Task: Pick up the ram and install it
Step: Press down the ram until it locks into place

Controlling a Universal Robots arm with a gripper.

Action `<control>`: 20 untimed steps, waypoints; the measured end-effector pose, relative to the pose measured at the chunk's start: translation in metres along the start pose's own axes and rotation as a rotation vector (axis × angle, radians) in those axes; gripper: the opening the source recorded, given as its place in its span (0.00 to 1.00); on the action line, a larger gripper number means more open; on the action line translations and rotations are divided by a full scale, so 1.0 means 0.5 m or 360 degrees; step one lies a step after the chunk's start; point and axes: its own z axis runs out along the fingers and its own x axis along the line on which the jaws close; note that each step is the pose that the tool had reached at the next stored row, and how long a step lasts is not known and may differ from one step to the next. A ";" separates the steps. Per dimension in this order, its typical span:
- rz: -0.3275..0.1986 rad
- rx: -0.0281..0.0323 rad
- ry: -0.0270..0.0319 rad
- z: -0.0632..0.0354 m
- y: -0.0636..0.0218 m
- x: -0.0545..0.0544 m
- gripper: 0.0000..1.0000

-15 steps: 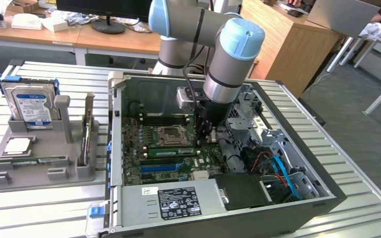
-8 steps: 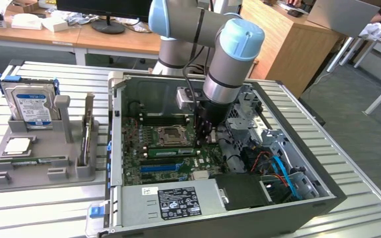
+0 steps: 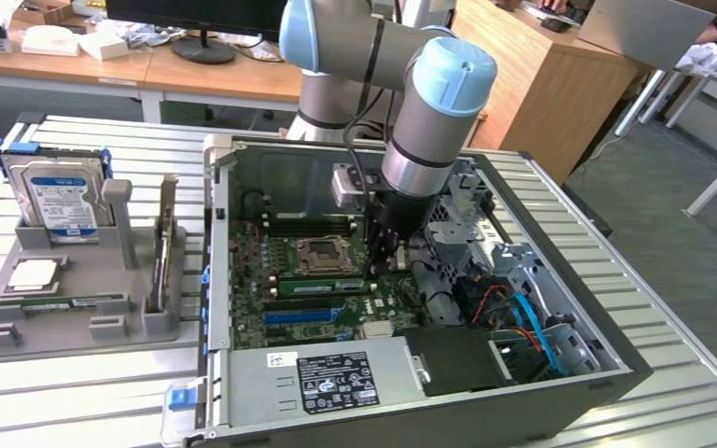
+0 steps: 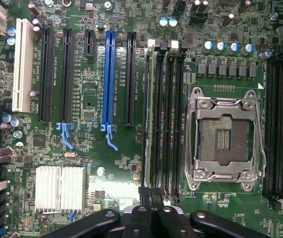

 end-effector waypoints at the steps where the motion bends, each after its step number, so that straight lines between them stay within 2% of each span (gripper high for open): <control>1: 0.0000 0.00001 -0.00002 0.000 0.000 0.000 0.10; 20: 0.0000 0.00004 -0.00002 0.006 0.000 0.000 0.10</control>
